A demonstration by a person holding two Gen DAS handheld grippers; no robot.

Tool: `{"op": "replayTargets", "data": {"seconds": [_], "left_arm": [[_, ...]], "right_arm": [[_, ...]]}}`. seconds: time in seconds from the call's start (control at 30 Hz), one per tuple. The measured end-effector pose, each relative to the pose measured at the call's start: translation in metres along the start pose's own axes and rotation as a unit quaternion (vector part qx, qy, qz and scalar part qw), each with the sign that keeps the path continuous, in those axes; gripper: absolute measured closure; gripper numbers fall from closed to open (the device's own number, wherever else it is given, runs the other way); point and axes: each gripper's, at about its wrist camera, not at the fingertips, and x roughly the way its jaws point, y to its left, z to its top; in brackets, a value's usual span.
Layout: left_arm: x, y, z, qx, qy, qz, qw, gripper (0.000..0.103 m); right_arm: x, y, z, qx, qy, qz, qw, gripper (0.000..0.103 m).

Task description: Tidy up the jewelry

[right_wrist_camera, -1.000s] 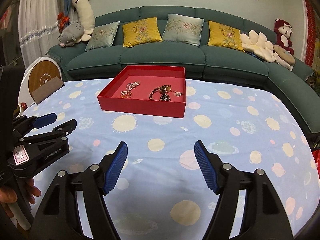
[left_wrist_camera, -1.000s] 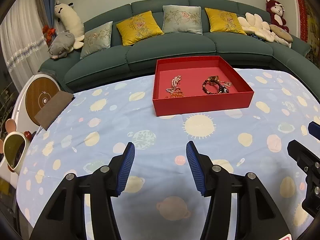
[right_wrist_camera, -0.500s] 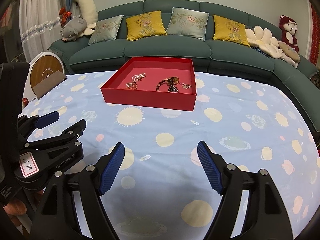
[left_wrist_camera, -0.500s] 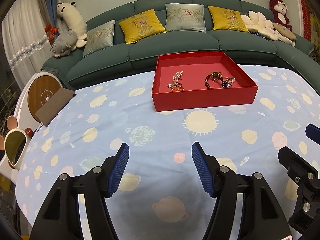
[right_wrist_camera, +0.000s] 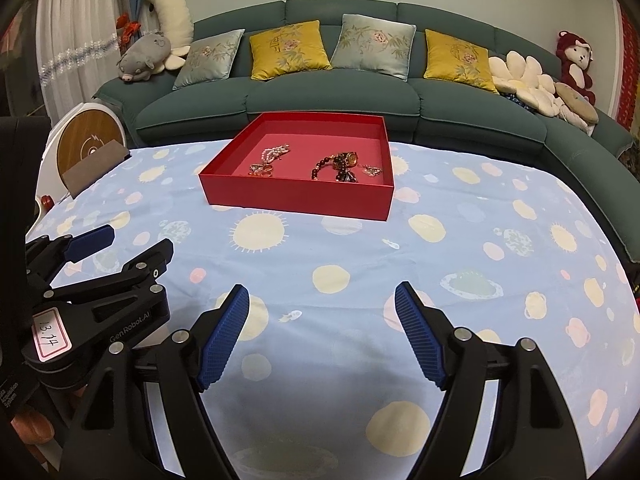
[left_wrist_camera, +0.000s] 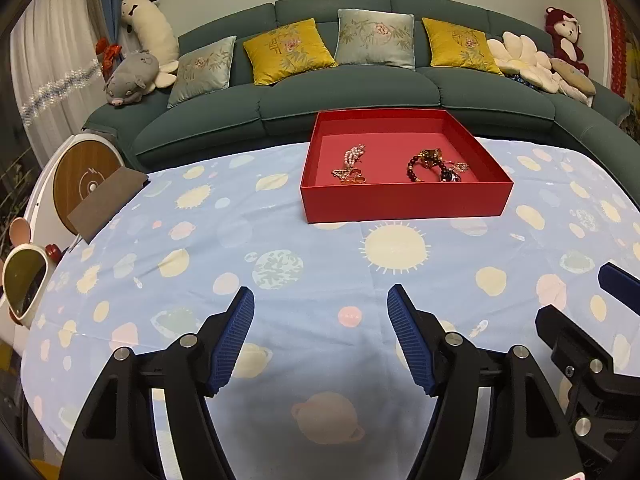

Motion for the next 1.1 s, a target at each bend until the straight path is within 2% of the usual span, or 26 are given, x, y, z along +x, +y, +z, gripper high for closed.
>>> {"op": "replayTargets", "data": {"seconds": [0.17,0.43,0.67,1.1], "left_arm": [[-0.0041,-0.0048,0.0019,0.006,-0.012,0.011,0.9998,0.034],[-0.0041,-0.0063,0.0021,0.003,-0.009,0.018,0.9998,0.033],[-0.005,-0.0041,0.0027,-0.005,-0.01,0.024,0.9996,0.031],[-0.0059,-0.004,0.0031,-0.007,-0.014,0.028,0.9995,0.026]], "right_arm": [[-0.0012,0.0008,0.0002,-0.002,-0.004,-0.008,1.0,0.025],[-0.0007,0.0002,-0.0004,0.004,-0.006,-0.021,1.0,0.025],[-0.0018,-0.0028,-0.0005,0.014,-0.015,-0.032,0.999,0.019],[-0.0016,-0.0042,0.0004,0.018,-0.018,-0.035,0.999,0.017]]}}
